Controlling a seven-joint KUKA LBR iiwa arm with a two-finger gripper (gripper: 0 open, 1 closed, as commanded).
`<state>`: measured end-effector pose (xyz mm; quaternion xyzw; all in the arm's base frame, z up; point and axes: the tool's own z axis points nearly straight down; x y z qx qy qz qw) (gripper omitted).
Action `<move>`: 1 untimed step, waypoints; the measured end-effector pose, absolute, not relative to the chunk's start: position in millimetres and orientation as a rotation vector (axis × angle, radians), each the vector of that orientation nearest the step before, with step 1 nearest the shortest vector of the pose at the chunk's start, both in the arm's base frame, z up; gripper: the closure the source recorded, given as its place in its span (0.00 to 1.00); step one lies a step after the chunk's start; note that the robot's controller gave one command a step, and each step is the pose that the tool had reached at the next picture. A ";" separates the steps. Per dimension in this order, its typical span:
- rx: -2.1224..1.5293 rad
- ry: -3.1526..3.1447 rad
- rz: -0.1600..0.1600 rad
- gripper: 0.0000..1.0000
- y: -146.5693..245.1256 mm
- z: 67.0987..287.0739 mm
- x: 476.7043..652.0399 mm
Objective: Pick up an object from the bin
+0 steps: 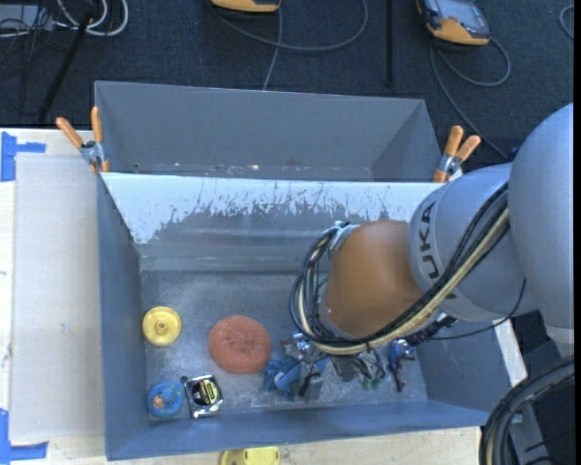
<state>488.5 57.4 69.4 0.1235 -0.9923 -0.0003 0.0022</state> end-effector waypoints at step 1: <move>0.329 -3.130 0.000 1.00 41.9 243.1 509.1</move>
Offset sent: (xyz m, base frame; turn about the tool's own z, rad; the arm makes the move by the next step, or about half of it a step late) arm 0.0000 0.0000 0.0000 0.0000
